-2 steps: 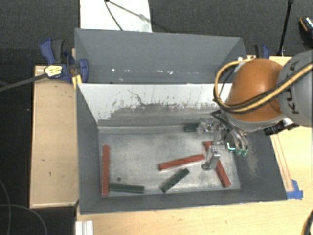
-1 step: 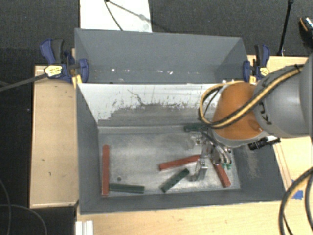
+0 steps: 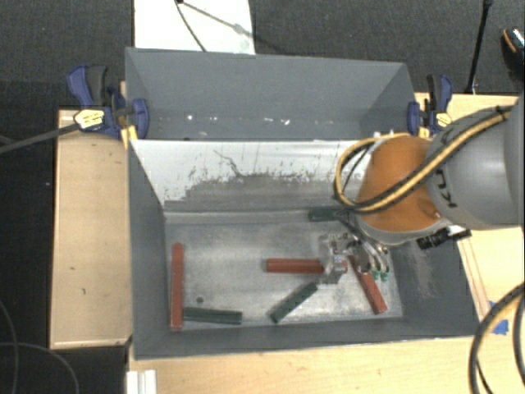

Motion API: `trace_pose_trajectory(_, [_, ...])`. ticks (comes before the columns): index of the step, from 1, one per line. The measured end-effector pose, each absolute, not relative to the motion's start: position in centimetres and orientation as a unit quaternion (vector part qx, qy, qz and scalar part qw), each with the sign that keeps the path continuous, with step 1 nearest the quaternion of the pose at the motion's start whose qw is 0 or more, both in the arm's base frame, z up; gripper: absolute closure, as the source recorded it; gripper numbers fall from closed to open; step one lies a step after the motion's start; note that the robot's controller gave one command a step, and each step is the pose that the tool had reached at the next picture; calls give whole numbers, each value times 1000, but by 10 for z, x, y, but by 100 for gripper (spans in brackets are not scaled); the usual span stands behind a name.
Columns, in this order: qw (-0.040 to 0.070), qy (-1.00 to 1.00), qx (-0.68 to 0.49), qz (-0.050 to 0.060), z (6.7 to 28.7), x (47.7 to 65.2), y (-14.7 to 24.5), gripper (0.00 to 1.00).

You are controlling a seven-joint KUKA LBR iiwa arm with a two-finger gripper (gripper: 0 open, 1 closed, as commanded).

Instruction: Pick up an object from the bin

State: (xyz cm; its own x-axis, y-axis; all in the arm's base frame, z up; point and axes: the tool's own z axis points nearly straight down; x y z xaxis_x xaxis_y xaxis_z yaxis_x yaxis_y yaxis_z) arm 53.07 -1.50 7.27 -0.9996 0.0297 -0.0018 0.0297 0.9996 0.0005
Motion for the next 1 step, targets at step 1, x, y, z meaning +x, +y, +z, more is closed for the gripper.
trace_pose_trajectory(1, [5,1000,10,0,217,510,-11,100])
